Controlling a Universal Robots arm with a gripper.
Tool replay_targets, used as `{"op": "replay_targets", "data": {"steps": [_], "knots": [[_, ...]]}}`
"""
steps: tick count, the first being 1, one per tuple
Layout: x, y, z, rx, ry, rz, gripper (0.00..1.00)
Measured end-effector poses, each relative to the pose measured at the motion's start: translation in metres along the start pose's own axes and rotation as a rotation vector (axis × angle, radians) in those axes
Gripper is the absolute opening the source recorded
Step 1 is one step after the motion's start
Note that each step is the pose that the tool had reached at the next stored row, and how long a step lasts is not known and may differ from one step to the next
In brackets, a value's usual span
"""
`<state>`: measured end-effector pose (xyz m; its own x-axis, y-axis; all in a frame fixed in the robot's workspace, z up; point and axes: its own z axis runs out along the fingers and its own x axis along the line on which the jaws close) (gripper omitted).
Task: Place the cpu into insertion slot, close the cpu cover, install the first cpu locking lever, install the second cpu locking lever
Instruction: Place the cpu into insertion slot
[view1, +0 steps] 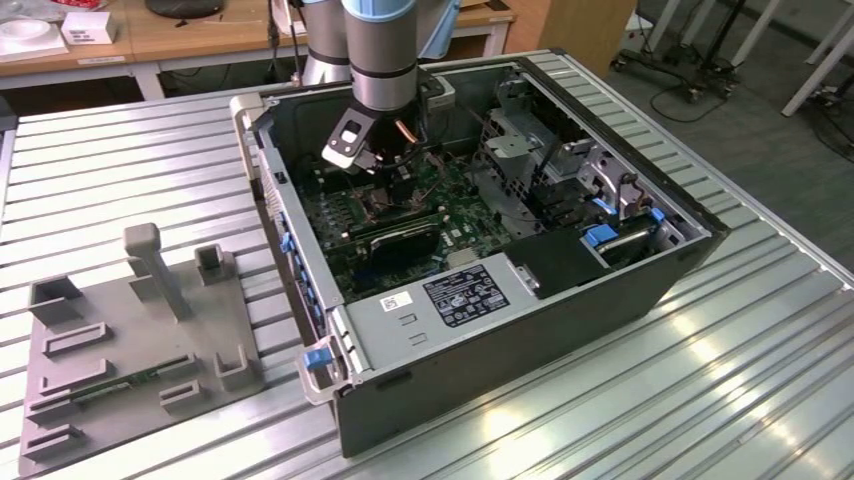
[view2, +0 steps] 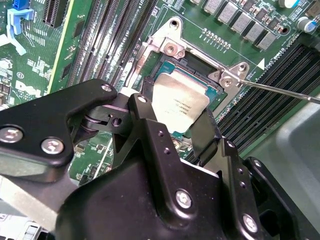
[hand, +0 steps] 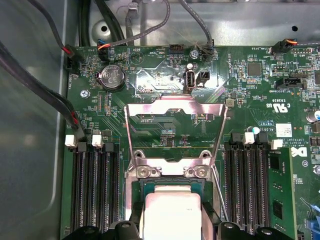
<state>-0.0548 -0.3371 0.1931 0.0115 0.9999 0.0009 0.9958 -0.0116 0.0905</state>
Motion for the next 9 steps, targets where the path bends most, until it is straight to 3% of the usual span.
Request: {"op": "replay_targets", "data": {"steps": [9], "knots": [[0.0000,-0.0001,0.0006,0.0001,-0.0002,0.000,0.54]]}}
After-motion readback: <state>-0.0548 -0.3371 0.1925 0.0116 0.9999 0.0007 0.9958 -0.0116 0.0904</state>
